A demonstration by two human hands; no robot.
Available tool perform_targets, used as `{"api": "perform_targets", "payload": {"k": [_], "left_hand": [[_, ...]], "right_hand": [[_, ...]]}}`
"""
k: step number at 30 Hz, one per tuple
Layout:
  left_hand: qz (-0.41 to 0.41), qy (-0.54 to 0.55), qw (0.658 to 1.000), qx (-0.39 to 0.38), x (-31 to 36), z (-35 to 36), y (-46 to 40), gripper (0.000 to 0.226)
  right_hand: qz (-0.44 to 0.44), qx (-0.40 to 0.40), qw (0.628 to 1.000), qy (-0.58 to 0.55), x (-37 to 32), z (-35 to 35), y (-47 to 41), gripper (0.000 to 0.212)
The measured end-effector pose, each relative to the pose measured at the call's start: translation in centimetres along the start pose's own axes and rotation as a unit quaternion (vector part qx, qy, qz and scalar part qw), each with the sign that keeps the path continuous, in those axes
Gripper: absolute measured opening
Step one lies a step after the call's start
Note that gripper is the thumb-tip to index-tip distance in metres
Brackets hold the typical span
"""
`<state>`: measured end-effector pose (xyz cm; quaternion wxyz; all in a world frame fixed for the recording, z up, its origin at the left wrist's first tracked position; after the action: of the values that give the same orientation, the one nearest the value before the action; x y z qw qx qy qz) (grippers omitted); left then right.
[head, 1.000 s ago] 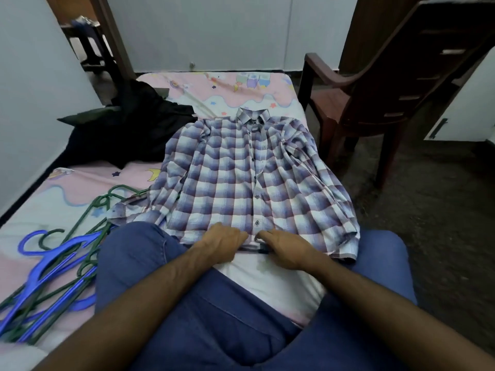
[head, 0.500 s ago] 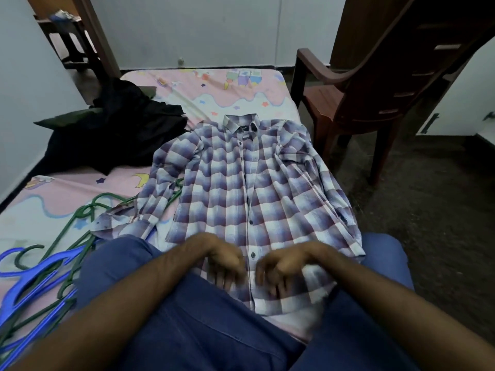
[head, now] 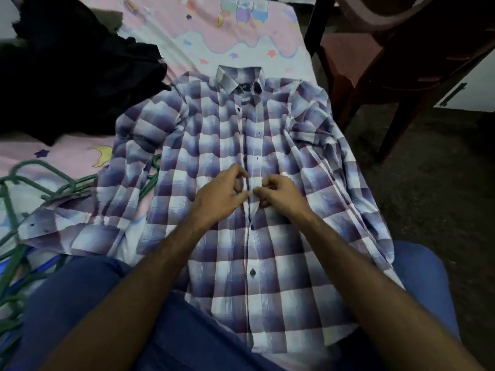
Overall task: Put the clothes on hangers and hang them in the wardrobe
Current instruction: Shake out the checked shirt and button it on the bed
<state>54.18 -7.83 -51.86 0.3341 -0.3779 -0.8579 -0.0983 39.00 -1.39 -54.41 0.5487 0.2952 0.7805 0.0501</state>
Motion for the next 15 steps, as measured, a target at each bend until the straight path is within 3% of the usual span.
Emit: {"api": "perform_targets", "payload": {"k": [2,5,15], "left_hand": [[0.004,-0.002,0.999,-0.034,-0.1,-0.1,-0.7,0.038],[-0.021,0.032,0.998,-0.055,-1.1,0.0,-1.3,0.027],[-0.082,0.142,0.986,-0.004,-1.7,-0.1,-1.3,0.014]], "right_hand": [[-0.001,-0.02,0.999,-0.041,0.2,-0.2,0.2,0.021],[0.002,-0.039,0.997,-0.071,0.3,0.0,0.0,0.025],[0.01,-0.037,0.999,-0.036,0.6,0.8,-0.2,0.009]]}}
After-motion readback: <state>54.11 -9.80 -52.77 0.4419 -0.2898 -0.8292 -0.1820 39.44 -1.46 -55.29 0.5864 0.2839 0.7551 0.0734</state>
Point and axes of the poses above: each hand's wrist, its own y-axis away from the middle knuckle, its own z-axis out of the palm, x = y × z, the point moved 6 cm from there along -y, towards the middle knuckle, and after that the axes turned 10 degrees about z, right-handed, at the moved point
